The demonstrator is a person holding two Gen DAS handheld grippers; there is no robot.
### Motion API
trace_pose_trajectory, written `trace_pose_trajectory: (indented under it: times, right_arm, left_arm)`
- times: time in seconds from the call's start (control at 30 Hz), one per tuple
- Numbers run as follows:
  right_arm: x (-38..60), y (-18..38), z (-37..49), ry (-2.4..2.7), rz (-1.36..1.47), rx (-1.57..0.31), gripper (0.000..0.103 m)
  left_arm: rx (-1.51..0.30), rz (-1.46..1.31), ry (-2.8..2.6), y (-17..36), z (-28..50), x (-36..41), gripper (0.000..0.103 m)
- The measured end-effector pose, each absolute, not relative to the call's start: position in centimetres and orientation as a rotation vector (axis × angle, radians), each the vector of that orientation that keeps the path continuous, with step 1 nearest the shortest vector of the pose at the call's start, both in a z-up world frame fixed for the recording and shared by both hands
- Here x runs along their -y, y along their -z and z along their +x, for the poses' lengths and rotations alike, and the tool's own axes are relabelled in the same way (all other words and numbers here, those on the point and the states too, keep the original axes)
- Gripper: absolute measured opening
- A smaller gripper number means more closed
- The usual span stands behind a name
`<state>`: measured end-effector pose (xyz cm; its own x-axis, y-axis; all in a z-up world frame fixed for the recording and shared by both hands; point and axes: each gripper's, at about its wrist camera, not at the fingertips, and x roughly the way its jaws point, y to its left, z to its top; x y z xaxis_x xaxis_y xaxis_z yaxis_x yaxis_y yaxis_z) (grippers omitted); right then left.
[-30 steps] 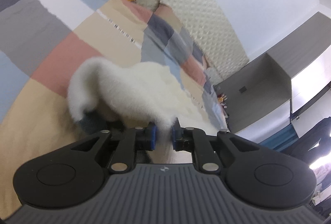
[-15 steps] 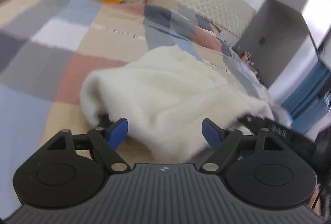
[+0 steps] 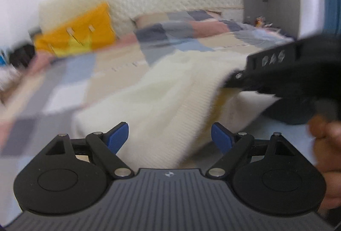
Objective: Fold large clothes
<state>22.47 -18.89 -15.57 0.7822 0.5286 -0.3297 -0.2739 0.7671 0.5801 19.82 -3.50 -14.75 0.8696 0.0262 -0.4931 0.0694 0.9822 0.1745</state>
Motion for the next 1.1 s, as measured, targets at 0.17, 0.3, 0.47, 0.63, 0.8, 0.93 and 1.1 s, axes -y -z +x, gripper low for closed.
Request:
trace_pose_trajectory:
  times: [0.17, 0.3, 0.47, 0.63, 0.8, 0.93, 1.1]
  right_arm:
    - [19.4, 15.5, 22.5, -0.471, 0.580, -0.493, 0.011]
    - [19.6, 15.2, 22.1, -0.469, 0.573, -0.464, 0.011]
    - [19.6, 14.9, 21.7, -0.402, 0.518, -0.439, 0.011]
    - [18.5, 15.3, 21.8, -0.286, 0.394, -0.481, 0.011]
    - [17.4, 16.7, 22.3, -0.220, 0.304, -0.574, 0.024]
    - [16.4, 18.1, 22.8, -0.204, 0.243, -0.638, 0.030]
    - [15.1, 20.9, 23.9, -0.168, 0.190, -0.785, 0.029]
  left_arm:
    - [-0.507, 0.307, -0.051, 16.9, 21.1, 4.1, 0.088]
    - [-0.496, 0.223, -0.161, 17.0, 21.7, 2.3, 0.088]
    - [-0.436, 0.080, -0.252, 15.1, 20.9, -1.4, 0.089]
    - [-0.454, 0.004, -0.244, 14.6, 20.9, -2.7, 0.077]
    - [-0.431, 0.000, -0.225, 14.0, 20.8, -1.8, 0.033]
    - [-0.402, -0.023, -0.225, 13.6, 20.5, -1.7, 0.022]
    - [-0.395, -0.104, -0.238, 13.0, 20.4, -3.3, 0.019]
